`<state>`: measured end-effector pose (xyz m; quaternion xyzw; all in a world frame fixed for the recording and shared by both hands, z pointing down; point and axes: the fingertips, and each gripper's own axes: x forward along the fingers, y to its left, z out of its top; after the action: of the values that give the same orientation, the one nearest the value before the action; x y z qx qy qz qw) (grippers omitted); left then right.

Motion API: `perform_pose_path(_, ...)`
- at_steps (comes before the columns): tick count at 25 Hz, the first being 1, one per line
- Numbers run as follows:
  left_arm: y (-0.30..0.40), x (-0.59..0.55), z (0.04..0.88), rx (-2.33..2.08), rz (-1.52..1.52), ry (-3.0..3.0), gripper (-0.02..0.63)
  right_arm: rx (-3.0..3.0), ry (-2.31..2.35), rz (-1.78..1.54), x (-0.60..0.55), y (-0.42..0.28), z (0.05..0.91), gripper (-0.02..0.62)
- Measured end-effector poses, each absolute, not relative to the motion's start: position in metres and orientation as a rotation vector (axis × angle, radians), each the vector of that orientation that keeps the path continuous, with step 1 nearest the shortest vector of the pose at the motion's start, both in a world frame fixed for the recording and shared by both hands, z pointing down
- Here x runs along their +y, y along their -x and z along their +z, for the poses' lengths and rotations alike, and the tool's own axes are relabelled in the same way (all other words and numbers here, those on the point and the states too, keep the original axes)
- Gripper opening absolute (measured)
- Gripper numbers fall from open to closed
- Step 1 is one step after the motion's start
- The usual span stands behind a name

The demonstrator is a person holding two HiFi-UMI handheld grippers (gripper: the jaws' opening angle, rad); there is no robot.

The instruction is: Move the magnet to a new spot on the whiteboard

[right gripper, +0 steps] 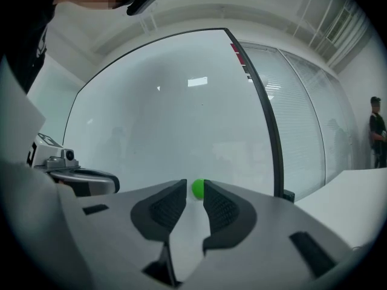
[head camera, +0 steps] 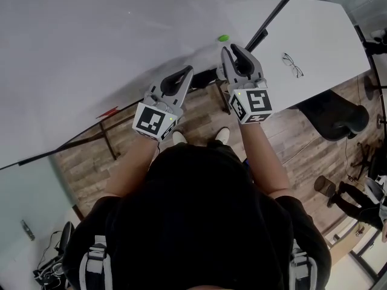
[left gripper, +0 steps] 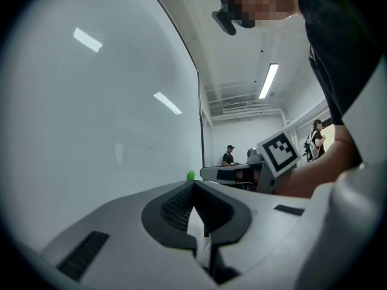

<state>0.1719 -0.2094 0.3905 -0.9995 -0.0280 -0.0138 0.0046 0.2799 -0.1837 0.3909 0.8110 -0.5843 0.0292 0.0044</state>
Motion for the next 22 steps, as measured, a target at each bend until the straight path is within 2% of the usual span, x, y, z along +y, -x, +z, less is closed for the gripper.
perform_pose_path(10, -0.181, -0.214, 0.389, -0.104, -0.047, 3.145, 0.002, -1.783, -2.544, 0.095, -0.197, -0.293, 0.395, 0.14)
perform_pose_path(22, -0.181, -0.224, 0.398, -0.071, -0.063, 3.162, 0.002, -1.778, -2.528, 0.092, -0.208, -0.298, 0.402, 0.146)
